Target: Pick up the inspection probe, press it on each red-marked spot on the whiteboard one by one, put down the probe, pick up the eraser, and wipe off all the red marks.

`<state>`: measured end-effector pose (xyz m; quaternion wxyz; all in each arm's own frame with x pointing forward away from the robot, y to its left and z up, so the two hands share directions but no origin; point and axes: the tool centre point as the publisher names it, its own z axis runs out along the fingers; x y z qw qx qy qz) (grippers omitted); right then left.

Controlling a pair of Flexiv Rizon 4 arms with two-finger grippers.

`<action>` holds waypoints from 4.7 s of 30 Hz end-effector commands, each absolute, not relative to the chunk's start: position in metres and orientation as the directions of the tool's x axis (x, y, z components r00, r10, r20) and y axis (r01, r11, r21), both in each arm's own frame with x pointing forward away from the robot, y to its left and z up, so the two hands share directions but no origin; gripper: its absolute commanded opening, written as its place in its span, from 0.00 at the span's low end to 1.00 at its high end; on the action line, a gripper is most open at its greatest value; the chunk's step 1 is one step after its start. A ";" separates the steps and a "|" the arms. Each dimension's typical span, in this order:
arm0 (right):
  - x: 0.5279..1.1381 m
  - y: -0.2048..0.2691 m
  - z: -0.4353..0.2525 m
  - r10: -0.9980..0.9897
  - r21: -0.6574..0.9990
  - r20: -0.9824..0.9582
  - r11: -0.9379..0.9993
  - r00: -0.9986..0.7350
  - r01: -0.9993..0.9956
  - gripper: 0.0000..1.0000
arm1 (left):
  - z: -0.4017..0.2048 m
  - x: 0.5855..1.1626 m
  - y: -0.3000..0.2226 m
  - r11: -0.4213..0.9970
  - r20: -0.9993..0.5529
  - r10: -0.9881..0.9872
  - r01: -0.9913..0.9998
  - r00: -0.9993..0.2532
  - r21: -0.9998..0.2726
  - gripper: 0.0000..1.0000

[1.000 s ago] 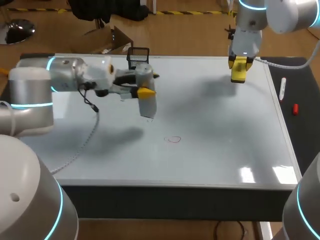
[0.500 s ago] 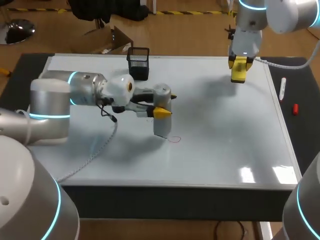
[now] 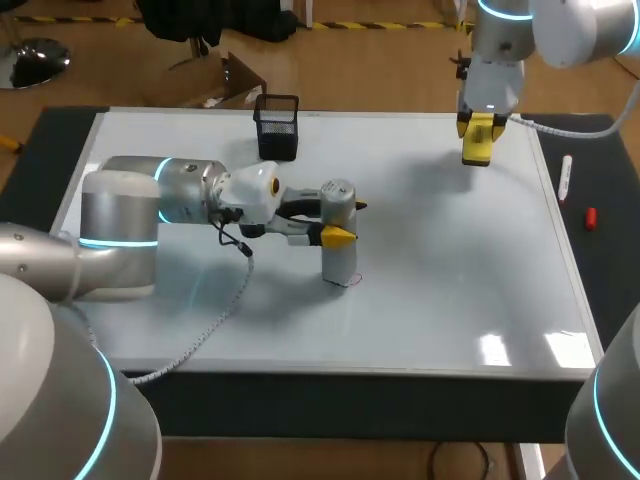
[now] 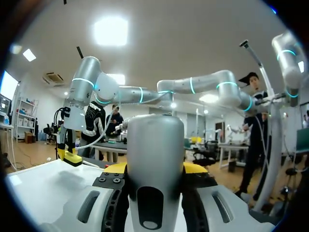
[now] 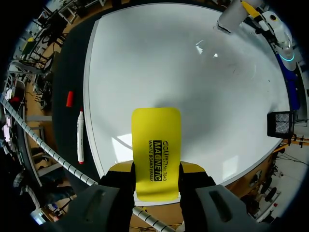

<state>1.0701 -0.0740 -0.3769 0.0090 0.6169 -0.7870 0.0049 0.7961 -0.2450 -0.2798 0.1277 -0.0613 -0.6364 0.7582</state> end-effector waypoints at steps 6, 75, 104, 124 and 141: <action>1.070 -0.075 -0.376 -0.971 0.002 0.022 0.237 -0.237 -0.972 0.00 | -0.291 0.801 -0.250 -0.146 0.068 0.280 -0.113 -0.958 -0.983 0.00; 1.070 -0.075 -0.376 -0.971 0.002 0.022 0.237 -0.237 -0.972 0.00 | -0.233 0.940 -0.086 -0.187 -0.030 -0.167 0.061 -0.986 -0.980 0.00; 1.070 -0.075 -0.376 -0.971 0.002 0.022 0.237 -0.237 -0.972 0.00 | -0.242 0.994 0.012 -0.173 -0.018 -0.337 0.081 -0.941 -0.982 0.00; 1.053 -0.049 -0.369 -0.988 -0.027 0.019 0.150 -0.151 -0.988 0.00 | -0.242 0.994 0.012 -0.173 -0.018 -0.337 0.081 -0.941 -0.982 0.00; 0.984 0.049 -0.347 -0.997 -0.117 -0.070 0.041 -0.033 -0.992 0.00 | -0.242 0.994 0.012 -0.173 -0.018 -0.337 0.081 -0.941 -0.982 0.00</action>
